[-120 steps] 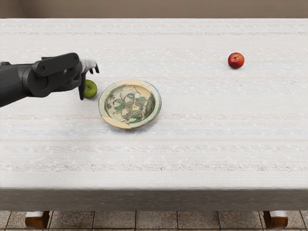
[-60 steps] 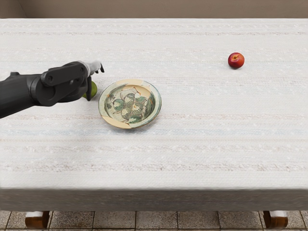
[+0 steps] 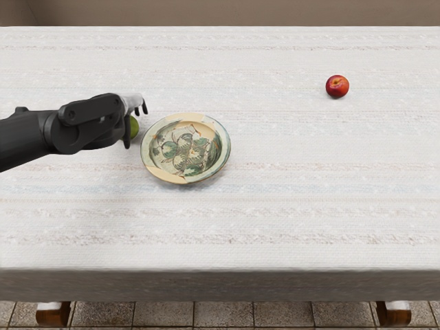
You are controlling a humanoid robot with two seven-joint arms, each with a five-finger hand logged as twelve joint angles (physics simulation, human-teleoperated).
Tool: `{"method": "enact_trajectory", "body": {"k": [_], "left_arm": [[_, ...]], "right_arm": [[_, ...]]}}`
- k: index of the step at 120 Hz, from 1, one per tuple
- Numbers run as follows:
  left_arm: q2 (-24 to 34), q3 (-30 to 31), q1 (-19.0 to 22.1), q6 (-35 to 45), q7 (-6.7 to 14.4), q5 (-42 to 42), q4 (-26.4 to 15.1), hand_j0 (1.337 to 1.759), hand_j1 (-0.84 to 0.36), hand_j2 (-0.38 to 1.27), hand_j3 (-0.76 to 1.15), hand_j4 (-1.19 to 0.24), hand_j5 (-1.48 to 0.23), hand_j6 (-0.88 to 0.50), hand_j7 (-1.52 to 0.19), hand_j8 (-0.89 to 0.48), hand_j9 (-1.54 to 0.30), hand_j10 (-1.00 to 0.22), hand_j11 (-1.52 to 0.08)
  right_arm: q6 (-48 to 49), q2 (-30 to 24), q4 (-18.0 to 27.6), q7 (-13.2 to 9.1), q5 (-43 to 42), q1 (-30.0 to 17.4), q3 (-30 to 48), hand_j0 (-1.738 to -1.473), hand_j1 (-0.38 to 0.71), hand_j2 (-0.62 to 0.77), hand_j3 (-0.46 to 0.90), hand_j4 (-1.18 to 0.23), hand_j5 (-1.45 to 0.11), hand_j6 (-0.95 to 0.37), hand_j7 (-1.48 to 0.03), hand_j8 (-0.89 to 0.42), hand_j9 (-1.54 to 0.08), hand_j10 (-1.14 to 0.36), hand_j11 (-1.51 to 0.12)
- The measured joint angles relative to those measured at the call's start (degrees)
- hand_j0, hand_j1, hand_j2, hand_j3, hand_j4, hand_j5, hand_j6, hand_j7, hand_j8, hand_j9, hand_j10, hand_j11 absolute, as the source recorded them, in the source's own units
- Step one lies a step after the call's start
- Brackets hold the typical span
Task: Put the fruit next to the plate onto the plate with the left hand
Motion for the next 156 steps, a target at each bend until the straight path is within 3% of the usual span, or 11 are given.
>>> {"method": "enact_trajectory", "body": {"k": [119,156], "left_arm": [[0.26,0.11,1.85,2.99,-0.29,0.51,1.65,1.658,-0.2,0.14,0.0,-0.47,-0.61,-0.45,-0.61,-0.46,-0.61,-0.47,-0.61],[0.26,0.68,2.35,3.44,-0.36,1.1,1.79,1.65,-0.18,0.13,0.0,-0.65,-0.84,-0.4,-0.87,-0.4,-0.89,-0.61,-0.9]], "right_arm": [[-0.01,0.0,0.0,0.0,0.0,0.0,-0.01,-1.658,-0.31,-0.01,0.0,-0.03,-0.04,-0.03,-0.04,-0.03,-0.04,-0.03,-0.04],[-0.02,0.0,0.0,0.0,0.0,0.0,0.01,-1.658,-0.31,-0.01,0.0,-0.03,-0.04,-0.03,-0.04,-0.03,-0.04,-0.03,-0.04]]}}
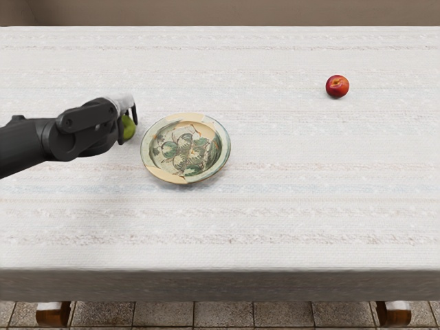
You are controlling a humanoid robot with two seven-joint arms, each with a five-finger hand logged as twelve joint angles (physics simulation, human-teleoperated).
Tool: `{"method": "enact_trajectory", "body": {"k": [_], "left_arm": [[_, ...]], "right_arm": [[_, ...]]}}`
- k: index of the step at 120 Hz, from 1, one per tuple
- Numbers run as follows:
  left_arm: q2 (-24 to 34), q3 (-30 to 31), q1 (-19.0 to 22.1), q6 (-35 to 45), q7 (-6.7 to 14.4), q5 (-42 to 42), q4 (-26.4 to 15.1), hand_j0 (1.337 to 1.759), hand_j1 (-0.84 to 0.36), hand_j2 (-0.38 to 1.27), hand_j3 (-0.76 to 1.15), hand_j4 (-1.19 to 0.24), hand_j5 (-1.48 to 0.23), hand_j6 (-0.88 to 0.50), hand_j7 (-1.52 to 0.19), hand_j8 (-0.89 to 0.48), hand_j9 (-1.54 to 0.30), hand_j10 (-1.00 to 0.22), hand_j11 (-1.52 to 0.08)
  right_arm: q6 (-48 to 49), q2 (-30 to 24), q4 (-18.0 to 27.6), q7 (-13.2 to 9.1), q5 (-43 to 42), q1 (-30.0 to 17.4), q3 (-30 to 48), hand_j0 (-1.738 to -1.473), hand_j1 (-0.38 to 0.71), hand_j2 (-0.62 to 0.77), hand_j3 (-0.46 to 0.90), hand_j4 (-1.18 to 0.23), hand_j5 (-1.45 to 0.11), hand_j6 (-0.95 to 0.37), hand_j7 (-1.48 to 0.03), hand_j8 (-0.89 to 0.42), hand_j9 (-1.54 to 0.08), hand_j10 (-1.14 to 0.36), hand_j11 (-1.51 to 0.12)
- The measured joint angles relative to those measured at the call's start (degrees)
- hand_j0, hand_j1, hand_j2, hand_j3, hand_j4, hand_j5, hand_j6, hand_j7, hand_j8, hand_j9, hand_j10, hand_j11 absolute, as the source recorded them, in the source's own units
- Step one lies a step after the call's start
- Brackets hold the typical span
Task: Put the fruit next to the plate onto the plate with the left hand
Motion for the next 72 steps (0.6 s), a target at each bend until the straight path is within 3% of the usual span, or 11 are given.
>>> {"method": "enact_trajectory", "body": {"k": [9,17,23,37,43,48,57,64,72], "left_arm": [[0.0,0.09,0.14,0.02,0.02,0.2,0.11,1.647,-0.17,0.14,0.0,-0.66,-0.89,-0.4,-0.93,-0.39,-0.95,-0.61,-0.98],[-0.08,0.16,0.2,0.0,0.02,0.16,0.45,1.648,-0.19,0.37,0.0,-0.68,-0.93,-0.43,-0.97,-0.39,-1.0,-0.64,-1.03],[-0.08,0.16,0.2,-0.08,0.04,0.03,0.6,1.647,-0.2,0.43,0.0,-0.68,-0.98,-0.42,-1.02,-0.38,-1.04,-0.65,-1.06],[-0.12,0.23,-0.09,-0.54,0.01,-0.65,0.72,1.648,-0.2,0.46,0.0,-0.6,-1.09,-0.34,-1.1,-0.33,-1.11,-0.62,-1.12],[-0.17,0.25,-0.42,-0.75,-0.03,-0.94,0.71,1.649,-0.18,0.38,0.0,-0.59,-1.13,-0.34,-1.11,-0.33,-1.12,-0.62,-1.13],[-0.17,0.26,-0.58,-0.9,-0.02,-1.04,0.68,1.65,-0.21,0.49,0.0,-0.58,-1.15,-0.34,-1.13,-0.32,-1.14,-0.62,-1.14],[-0.02,0.25,-1.09,-1.2,0.0,-1.44,0.55,1.651,-0.19,0.38,0.0,-0.56,-1.18,-0.32,-1.15,-0.31,-1.15,-0.61,-1.15],[0.25,0.19,-1.69,-1.87,0.05,-1.59,0.43,1.651,-0.22,0.51,0.0,-0.55,-1.18,-0.31,-1.16,-0.31,-1.16,-0.61,-1.16],[0.65,0.0,-2.84,-3.31,0.1,-1.87,0.33,1.651,-0.23,0.51,0.0,-0.56,-1.2,-0.31,-1.18,-0.3,-1.17,-0.61,-1.17]], "right_arm": [[0.01,0.0,0.0,0.0,0.0,0.0,-0.02,-1.658,-0.31,-0.01,0.0,-0.03,-0.04,-0.03,-0.04,-0.03,-0.04,-0.03,-0.04],[0.01,0.0,0.0,0.0,0.0,0.0,-0.01,-1.658,-0.31,-0.01,0.0,-0.03,-0.04,-0.03,-0.04,-0.03,-0.04,-0.03,-0.04],[0.0,0.0,0.0,0.0,0.0,0.0,-0.01,-1.658,-0.31,-0.01,0.0,-0.03,-0.04,-0.03,-0.04,-0.03,-0.04,-0.03,-0.04],[0.0,0.0,0.0,0.0,0.0,0.0,-0.01,-1.658,-0.31,-0.01,0.0,-0.03,-0.04,-0.03,-0.04,-0.03,-0.04,-0.03,-0.04],[0.0,0.0,0.0,0.0,0.0,0.0,-0.01,-1.658,-0.31,-0.01,0.0,-0.03,-0.04,-0.03,-0.04,-0.03,-0.04,-0.03,-0.04],[0.01,0.0,0.0,0.0,0.0,0.0,-0.02,-1.658,-0.31,-0.01,0.0,-0.03,-0.04,-0.03,-0.04,-0.03,-0.04,-0.03,-0.04],[0.01,0.0,0.0,0.0,0.0,-0.01,-0.01,-1.658,-0.31,-0.01,0.0,-0.03,-0.04,-0.03,-0.04,-0.03,-0.04,-0.03,-0.04],[0.01,0.0,0.0,0.0,0.0,0.0,-0.02,-1.658,-0.31,-0.01,0.0,-0.03,-0.04,-0.03,-0.04,-0.03,-0.04,-0.03,-0.04],[0.01,0.0,0.0,0.0,0.0,0.0,-0.04,-1.658,-0.31,-0.01,0.0,-0.03,-0.04,-0.03,-0.04,-0.03,-0.04,-0.03,-0.04]]}}
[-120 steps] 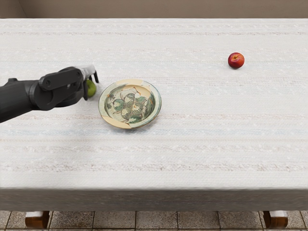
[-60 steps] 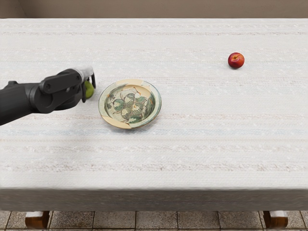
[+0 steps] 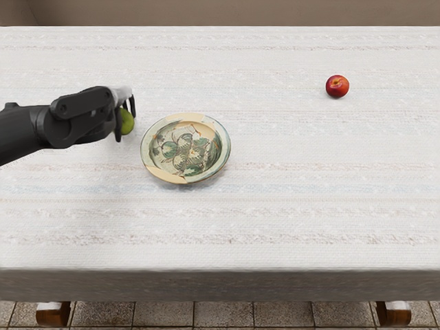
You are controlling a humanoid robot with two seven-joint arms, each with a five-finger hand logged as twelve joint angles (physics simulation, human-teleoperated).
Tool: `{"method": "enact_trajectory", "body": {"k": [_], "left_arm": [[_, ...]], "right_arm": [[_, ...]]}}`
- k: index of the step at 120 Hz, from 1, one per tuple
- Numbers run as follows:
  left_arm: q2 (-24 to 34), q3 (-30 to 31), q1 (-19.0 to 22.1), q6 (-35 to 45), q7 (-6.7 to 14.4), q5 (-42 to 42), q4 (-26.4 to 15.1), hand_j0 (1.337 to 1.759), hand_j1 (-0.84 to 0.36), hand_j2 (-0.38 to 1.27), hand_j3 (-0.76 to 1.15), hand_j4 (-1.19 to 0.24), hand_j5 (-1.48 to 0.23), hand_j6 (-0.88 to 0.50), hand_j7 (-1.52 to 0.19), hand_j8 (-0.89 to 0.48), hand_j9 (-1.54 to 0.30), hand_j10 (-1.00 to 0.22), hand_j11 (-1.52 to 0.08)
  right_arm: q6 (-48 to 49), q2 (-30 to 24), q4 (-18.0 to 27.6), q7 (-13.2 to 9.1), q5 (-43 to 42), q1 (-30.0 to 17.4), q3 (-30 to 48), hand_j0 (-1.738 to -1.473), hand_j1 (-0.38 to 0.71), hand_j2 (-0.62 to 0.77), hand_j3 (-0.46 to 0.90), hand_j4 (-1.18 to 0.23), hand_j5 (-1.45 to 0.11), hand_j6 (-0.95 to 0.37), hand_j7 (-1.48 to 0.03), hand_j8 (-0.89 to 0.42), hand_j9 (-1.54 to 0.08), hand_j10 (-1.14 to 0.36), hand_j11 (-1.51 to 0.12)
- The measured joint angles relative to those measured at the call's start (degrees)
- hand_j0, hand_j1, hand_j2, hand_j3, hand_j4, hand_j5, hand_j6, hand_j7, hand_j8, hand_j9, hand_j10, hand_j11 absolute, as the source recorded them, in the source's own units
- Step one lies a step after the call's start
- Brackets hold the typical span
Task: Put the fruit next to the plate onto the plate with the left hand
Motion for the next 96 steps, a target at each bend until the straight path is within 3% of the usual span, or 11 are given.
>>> {"method": "enact_trajectory", "body": {"k": [15,48,69,96], "left_arm": [[1.23,-0.26,-3.18,-4.64,0.08,-2.29,-0.26,1.652,-0.22,0.5,0.0,-0.57,-1.23,-0.31,-1.17,-0.33,-1.17,-0.64,-1.17],[1.29,-0.51,-9.74,-15.24,0.67,-9.41,-1.09,1.654,-0.33,0.84,0.0,-0.65,-1.25,-0.33,-1.16,-0.38,-1.17,-0.72,-1.17],[0.42,-0.79,-13.45,-18.54,1.65,-14.26,-3.07,1.653,-0.34,0.8,0.0,-0.72,-1.26,-0.32,-1.16,-0.39,-1.17,-0.72,-1.17],[-4.32,-1.1,-13.92,-18.98,2.13,-16.48,-3.64,1.653,-0.37,0.87,0.0,-0.78,-1.26,-0.32,-1.15,-0.37,-1.16,-0.76,-1.17]], "right_arm": [[-0.01,0.0,0.0,0.0,0.0,0.0,0.03,-1.658,-0.31,-0.01,0.0,-0.03,-0.04,-0.03,-0.04,-0.03,-0.04,-0.03,-0.04],[-0.02,0.0,0.0,0.0,0.0,0.0,0.02,-1.658,-0.31,-0.01,0.0,-0.03,-0.04,-0.03,-0.04,-0.03,-0.04,-0.03,-0.04],[0.0,0.0,0.0,0.0,0.0,0.0,0.02,-1.658,-0.31,-0.01,0.0,-0.03,-0.04,-0.03,-0.04,-0.03,-0.04,-0.03,-0.04],[-0.01,0.0,0.0,0.0,0.0,0.0,0.01,-1.658,-0.31,-0.01,0.0,-0.03,-0.04,-0.03,-0.04,-0.03,-0.04,-0.03,-0.04]]}}
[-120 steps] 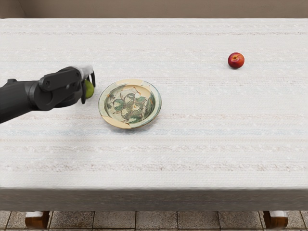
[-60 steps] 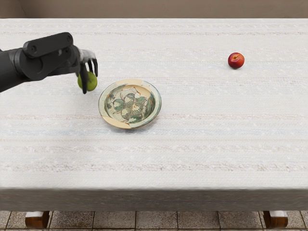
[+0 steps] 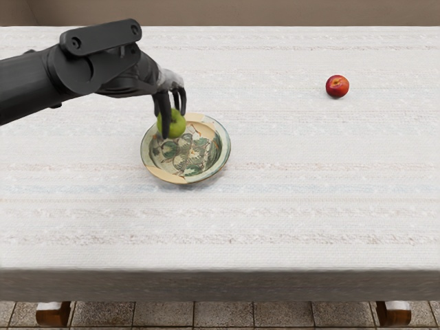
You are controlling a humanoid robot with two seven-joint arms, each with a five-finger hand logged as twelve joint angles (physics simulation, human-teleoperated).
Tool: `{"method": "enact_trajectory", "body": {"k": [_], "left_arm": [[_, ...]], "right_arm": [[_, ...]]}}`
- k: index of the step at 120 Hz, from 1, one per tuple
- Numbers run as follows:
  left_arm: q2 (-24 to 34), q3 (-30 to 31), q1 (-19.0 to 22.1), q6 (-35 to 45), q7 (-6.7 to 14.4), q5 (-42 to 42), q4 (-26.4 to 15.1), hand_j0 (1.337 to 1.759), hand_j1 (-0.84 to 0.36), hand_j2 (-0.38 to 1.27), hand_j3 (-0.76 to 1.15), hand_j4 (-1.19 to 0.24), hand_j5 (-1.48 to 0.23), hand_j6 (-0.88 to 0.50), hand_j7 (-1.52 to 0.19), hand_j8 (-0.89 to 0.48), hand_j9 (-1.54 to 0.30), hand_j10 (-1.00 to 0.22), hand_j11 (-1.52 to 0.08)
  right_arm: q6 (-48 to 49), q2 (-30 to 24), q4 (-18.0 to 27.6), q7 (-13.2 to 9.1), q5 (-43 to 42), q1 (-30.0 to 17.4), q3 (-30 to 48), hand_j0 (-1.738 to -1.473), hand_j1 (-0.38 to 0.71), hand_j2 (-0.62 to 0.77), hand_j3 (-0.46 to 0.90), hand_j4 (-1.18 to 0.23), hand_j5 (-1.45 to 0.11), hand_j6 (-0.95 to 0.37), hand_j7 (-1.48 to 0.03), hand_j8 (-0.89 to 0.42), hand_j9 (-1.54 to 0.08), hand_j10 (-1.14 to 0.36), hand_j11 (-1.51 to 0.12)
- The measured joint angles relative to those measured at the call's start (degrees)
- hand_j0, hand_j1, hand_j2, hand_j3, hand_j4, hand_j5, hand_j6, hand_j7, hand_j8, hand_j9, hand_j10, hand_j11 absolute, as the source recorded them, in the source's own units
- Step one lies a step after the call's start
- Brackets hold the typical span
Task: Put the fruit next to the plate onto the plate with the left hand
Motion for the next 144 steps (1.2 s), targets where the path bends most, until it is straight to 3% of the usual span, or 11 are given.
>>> {"method": "enact_trajectory", "body": {"k": [14,39,61,70,82,94,111,144], "left_arm": [[-0.88,-0.01,0.27,0.34,0.06,-0.03,0.06,1.653,-0.33,0.8,0.0,-0.79,-1.22,-0.36,-1.13,-0.41,-1.14,-0.79,-1.15],[-0.81,-0.41,0.7,1.97,0.21,0.1,0.1,1.656,-0.11,0.34,0.0,-0.46,-0.67,-0.31,-0.64,-0.32,-0.64,-0.46,-0.64],[-0.03,-2.87,1.58,2.05,0.25,-1.18,0.05,1.657,-0.01,0.17,0.0,-0.34,-0.47,-0.27,-0.45,-0.28,-0.46,-0.34,-0.46],[2.9,-4.54,1.89,1.34,0.17,-2.19,0.03,1.658,0.01,0.13,0.0,-0.31,-0.42,-0.27,-0.41,-0.27,-0.42,-0.31,-0.42],[9.49,-9.05,4.84,-4.35,0.02,-4.85,0.02,1.658,0.02,0.1,0.0,-0.29,-0.39,-0.26,-0.38,-0.26,-0.38,-0.29,-0.38],[16.08,-17.49,10.78,-10.75,-0.09,-8.07,0.07,1.658,0.03,0.08,0.0,-0.27,-0.36,-0.26,-0.36,-0.26,-0.36,-0.27,-0.36],[24.39,-24.94,14.81,-13.71,-0.08,-19.16,0.24,1.658,0.04,0.07,0.0,-0.26,-0.34,-0.25,-0.34,-0.25,-0.34,-0.26,-0.34],[29.03,-31.67,25.24,-14.67,-0.08,-27.25,0.52,1.658,0.05,0.05,0.0,-0.25,-0.33,-0.25,-0.33,-0.25,-0.33,-0.25,-0.33]], "right_arm": [[0.0,0.0,0.0,0.0,0.0,0.0,0.02,-1.658,-0.31,-0.01,0.0,-0.03,-0.04,-0.03,-0.04,-0.03,-0.04,-0.03,-0.04],[0.0,0.0,0.0,0.0,0.0,0.0,-0.01,-1.658,-0.31,-0.01,0.0,-0.03,-0.04,-0.03,-0.04,-0.03,-0.04,-0.03,-0.04],[0.0,0.0,0.0,0.0,0.0,0.0,0.01,-1.658,-0.31,-0.01,0.0,-0.03,-0.04,-0.03,-0.04,-0.03,-0.04,-0.03,-0.04],[0.0,0.0,0.0,0.0,0.0,0.0,0.02,-1.658,-0.31,-0.01,0.0,-0.03,-0.04,-0.03,-0.04,-0.03,-0.04,-0.03,-0.04],[0.01,0.0,0.0,0.0,0.0,0.0,0.0,-1.658,-0.31,-0.01,0.0,-0.03,-0.04,-0.03,-0.04,-0.03,-0.04,-0.03,-0.04],[-0.01,0.0,0.0,0.0,0.0,0.0,0.0,-1.658,-0.31,-0.01,0.0,-0.03,-0.04,-0.03,-0.04,-0.03,-0.04,-0.03,-0.04],[-0.01,0.0,0.0,0.0,0.0,0.0,0.0,-1.658,-0.31,-0.01,0.0,-0.03,-0.04,-0.03,-0.04,-0.03,-0.04,-0.03,-0.04],[0.0,0.0,0.0,0.0,0.0,0.0,0.0,-1.658,-0.31,-0.01,0.0,-0.03,-0.04,-0.03,-0.04,-0.03,-0.04,-0.03,-0.04]]}}
